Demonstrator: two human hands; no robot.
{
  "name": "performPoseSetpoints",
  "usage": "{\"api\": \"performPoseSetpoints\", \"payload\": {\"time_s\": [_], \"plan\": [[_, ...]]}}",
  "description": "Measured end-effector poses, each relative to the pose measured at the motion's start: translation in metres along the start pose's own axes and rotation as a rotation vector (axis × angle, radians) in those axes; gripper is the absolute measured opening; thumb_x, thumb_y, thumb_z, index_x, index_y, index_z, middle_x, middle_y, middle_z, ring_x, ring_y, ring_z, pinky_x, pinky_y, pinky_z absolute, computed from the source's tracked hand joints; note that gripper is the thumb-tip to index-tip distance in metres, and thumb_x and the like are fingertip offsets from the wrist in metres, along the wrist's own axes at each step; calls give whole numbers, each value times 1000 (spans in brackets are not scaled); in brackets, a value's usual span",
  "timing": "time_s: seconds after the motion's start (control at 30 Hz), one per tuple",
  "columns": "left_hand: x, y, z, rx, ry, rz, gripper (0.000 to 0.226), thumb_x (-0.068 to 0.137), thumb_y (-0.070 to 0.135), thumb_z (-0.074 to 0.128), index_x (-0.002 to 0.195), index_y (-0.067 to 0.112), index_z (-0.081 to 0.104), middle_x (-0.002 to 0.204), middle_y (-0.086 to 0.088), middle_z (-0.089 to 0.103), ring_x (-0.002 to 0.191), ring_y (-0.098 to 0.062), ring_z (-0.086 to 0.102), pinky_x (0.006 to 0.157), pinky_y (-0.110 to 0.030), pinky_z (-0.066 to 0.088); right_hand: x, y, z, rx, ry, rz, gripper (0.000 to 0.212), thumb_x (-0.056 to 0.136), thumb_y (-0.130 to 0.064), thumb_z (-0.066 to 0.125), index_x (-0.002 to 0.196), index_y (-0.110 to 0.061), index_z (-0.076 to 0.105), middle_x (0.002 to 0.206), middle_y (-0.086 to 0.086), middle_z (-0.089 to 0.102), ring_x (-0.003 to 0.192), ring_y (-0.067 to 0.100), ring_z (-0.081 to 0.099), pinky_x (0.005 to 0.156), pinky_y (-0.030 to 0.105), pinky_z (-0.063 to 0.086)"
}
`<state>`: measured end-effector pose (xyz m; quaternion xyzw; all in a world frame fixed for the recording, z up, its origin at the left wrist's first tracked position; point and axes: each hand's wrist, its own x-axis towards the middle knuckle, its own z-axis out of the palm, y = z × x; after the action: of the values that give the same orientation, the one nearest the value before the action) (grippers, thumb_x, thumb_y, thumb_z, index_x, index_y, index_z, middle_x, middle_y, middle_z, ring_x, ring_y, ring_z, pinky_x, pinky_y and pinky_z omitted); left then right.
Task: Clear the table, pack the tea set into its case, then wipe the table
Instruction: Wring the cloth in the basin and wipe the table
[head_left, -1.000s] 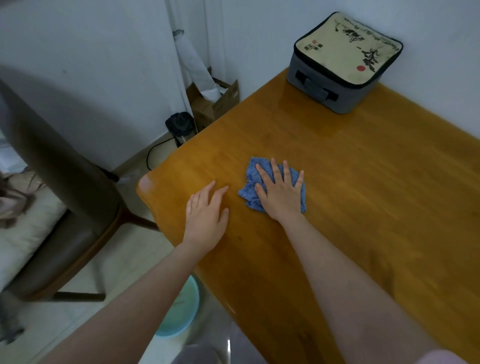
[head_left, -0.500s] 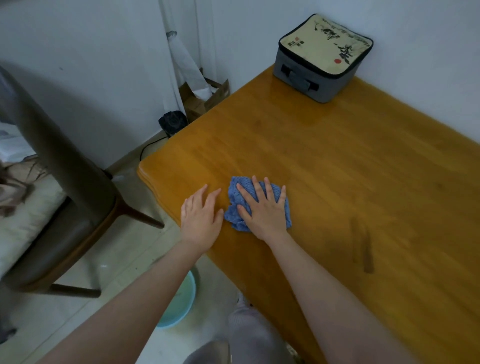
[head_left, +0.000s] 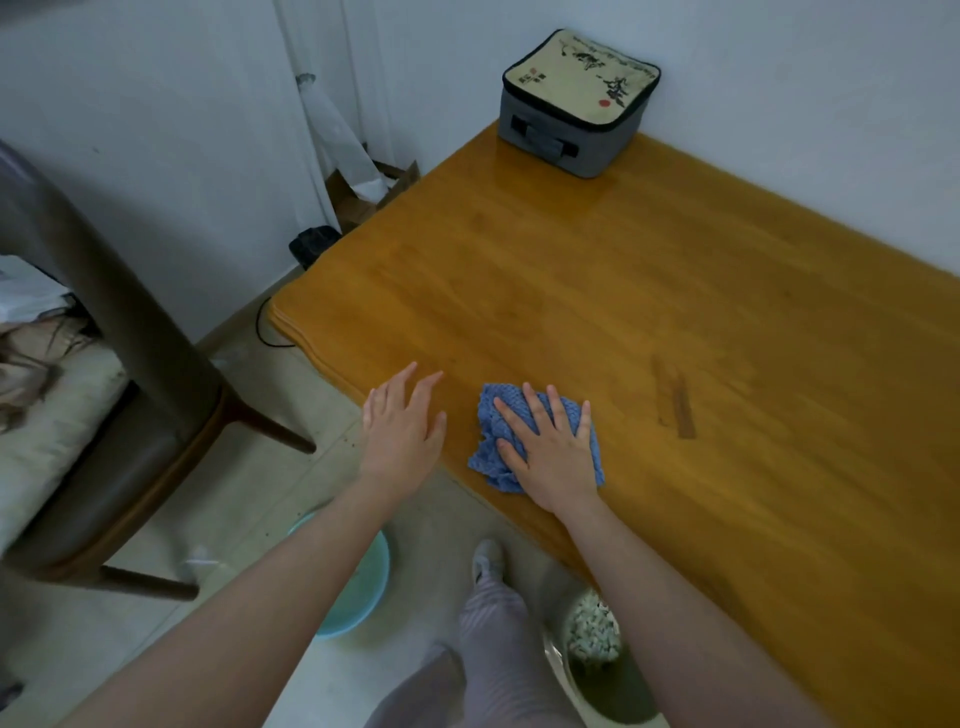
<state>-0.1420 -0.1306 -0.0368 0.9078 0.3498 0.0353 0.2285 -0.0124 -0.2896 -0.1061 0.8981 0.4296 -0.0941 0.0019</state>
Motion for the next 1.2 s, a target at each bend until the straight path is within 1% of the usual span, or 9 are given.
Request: {"api": "performPoseSetpoints", "payload": {"time_s": [0.2, 0.4, 0.53, 0.73, 0.83, 0.9, 0.97, 1.1, 1.2], "plan": [[-22, 18, 7, -17, -36, 5, 51, 98, 32, 46, 147, 29, 32, 158, -2, 18, 144, -26, 16, 118, -42, 10, -51, 23, 10, 12, 25, 43, 56, 97, -62, 10, 151, -48, 2, 163, -7, 3, 150, 24, -4, 114, 62, -6], [-26, 39, 15, 7, -88, 8, 53, 99, 34, 43, 149, 30, 26, 159, 0, 13, 145, -25, 12, 118, -42, 8, -93, 50, 18, 10, 57, 69, 56, 98, -62, 17, 151, -46, 9, 162, -6, 11, 150, 25, 5, 114, 64, 4], [-30, 58, 24, 30, -112, 14, 53, 100, 35, 40, 150, 30, 23, 160, 0, 11, 146, -24, 10, 120, -43, 6, -116, 67, 19, 29, 67, 96, 56, 98, -62, 19, 151, -45, 15, 161, -5, 17, 149, 26, 11, 113, 65, 10], [-36, 86, 43, 22, -107, 10, 55, 99, 33, 42, 150, 31, 22, 160, -3, 12, 146, -25, 10, 120, -44, 6, -125, 94, 16, 42, 52, 148, 58, 96, -66, 20, 150, -45, 23, 160, -4, 21, 148, 27, 16, 114, 65, 9], [-36, 96, 52, 40, -117, 9, 59, 98, 31, 43, 151, 33, 17, 161, -2, 6, 148, -25, 5, 120, -42, 1, -111, 107, 12, 70, 51, 206, 60, 94, -69, 17, 149, -46, 23, 160, -3, 23, 148, 29, 17, 113, 66, 8], [-34, 100, 58, 48, -118, 4, 62, 98, 30, 44, 152, 35, 13, 162, -1, 1, 149, -23, 0, 121, -42, -2, -102, 115, 10, 71, 58, 208, 61, 94, -70, 14, 149, -46, 22, 160, -3, 22, 148, 29, 16, 113, 67, 7], [-32, 105, 63, 37, -96, 10, 62, 98, 28, 44, 152, 37, 14, 162, 1, 1, 149, -22, -1, 121, -41, -3, -92, 122, 10, 72, 75, 208, 62, 93, -70, 14, 149, -45, 22, 160, -3, 19, 149, 29, 13, 113, 67, 6], [-27, 115, 72, 33, -16, 35, 61, 97, 24, 45, 150, 39, 19, 162, 4, 9, 149, -20, 3, 120, -41, -2, -67, 137, 3, 65, 48, 235, 65, 89, -73, 3, 150, -49, 5, 162, -5, -4, 149, 25, -9, 114, 64, -8], [-21, 120, 76, 27, -20, 32, 64, 97, 25, 45, 151, 40, 15, 162, 4, 9, 149, -20, 2, 120, -42, -3, -49, 147, -4, 56, 30, 261, 68, 87, -74, -1, 150, -49, 0, 162, -5, -13, 148, 25, -15, 113, 63, -9]]}}
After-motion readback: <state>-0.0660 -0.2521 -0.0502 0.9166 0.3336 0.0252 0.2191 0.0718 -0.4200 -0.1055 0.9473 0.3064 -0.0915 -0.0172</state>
